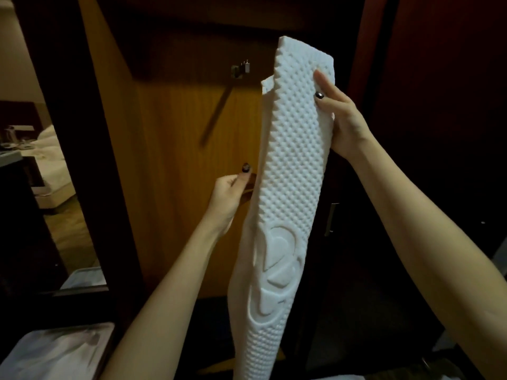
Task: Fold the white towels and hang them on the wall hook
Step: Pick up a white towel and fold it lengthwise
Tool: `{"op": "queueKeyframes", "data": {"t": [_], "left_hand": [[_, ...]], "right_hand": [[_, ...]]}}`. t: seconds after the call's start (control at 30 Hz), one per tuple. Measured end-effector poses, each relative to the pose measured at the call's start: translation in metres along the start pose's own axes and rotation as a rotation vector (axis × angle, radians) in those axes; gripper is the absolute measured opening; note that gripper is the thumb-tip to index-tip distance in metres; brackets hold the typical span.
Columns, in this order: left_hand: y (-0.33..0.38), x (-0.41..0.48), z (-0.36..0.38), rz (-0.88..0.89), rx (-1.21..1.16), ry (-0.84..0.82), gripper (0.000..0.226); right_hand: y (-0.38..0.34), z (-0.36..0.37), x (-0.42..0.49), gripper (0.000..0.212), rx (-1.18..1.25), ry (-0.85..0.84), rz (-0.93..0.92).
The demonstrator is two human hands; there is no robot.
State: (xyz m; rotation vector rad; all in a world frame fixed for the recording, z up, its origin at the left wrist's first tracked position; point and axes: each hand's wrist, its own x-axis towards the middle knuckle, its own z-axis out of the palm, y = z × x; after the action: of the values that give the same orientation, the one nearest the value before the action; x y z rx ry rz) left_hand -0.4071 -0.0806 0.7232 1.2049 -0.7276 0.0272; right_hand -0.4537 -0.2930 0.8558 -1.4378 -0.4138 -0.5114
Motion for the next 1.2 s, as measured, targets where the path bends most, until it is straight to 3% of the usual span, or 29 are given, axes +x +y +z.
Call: {"op": "queueKeyframes", "data": {"t": [0.07, 0.13, 0.2, 0.27, 0.33, 0.4, 0.5, 0.63, 0.7, 0.8, 0.87, 0.93, 1.03, 1.2], "left_hand": [[0.002, 0.001, 0.0, -0.051, -0.126, 0.021, 0.02], [0.003, 0.003, 0.001, -0.022, -0.092, 0.036, 0.021], [0.005, 0.003, 0.002, -0.019, -0.109, -0.056, 0.009], [0.006, 0.003, 0.001, -0.059, -0.142, -0.176, 0.039], [0.009, 0.005, 0.004, -0.011, -0.031, -0.203, 0.032], [0.008, 0.008, 0.007, 0.055, 0.018, -0.181, 0.004], [0.005, 0.01, 0.005, 0.092, -0.024, -0.128, 0.028], [0.007, 0.008, 0.008, 0.105, 0.03, -0.049, 0.029], [0.009, 0.006, 0.009, 0.18, 0.117, -0.056, 0.023], [0.011, 0.0, 0.008, 0.387, 0.45, -0.047, 0.024], [0.007, -0.003, 0.009, 0.585, 0.719, 0.031, 0.038], [0.003, -0.005, 0.011, 0.724, 0.842, 0.148, 0.037], [-0.001, -0.006, 0.008, 0.66, 0.772, 0.154, 0.018], [0.002, -0.022, 0.005, 0.428, 0.583, -0.023, 0.021]], "right_hand": [[-0.002, -0.001, -0.003, 0.044, 0.094, -0.018, 0.012], [-0.002, -0.001, -0.003, 0.043, 0.129, -0.032, 0.008], [-0.003, -0.001, -0.002, 0.044, 0.143, -0.041, 0.004], [-0.004, -0.001, -0.001, 0.044, 0.148, -0.052, 0.007], [-0.004, -0.001, -0.001, 0.044, 0.154, -0.059, 0.01], [-0.003, 0.0, -0.001, 0.045, 0.173, -0.064, 0.019], [-0.002, 0.001, -0.001, 0.045, 0.205, -0.074, 0.038], [0.001, 0.0, -0.004, 0.042, 0.294, -0.057, 0.057], [0.004, -0.004, -0.007, 0.041, 0.337, -0.05, 0.071], [0.007, -0.009, -0.01, 0.042, 0.324, -0.023, 0.07], [0.007, -0.009, -0.012, 0.042, 0.313, -0.021, 0.057], [0.007, -0.007, -0.012, 0.042, 0.29, -0.014, 0.043], [0.008, -0.001, -0.009, 0.043, 0.176, 0.054, 0.013], [0.012, 0.016, -0.006, 0.048, 0.019, 0.138, -0.059]]}}
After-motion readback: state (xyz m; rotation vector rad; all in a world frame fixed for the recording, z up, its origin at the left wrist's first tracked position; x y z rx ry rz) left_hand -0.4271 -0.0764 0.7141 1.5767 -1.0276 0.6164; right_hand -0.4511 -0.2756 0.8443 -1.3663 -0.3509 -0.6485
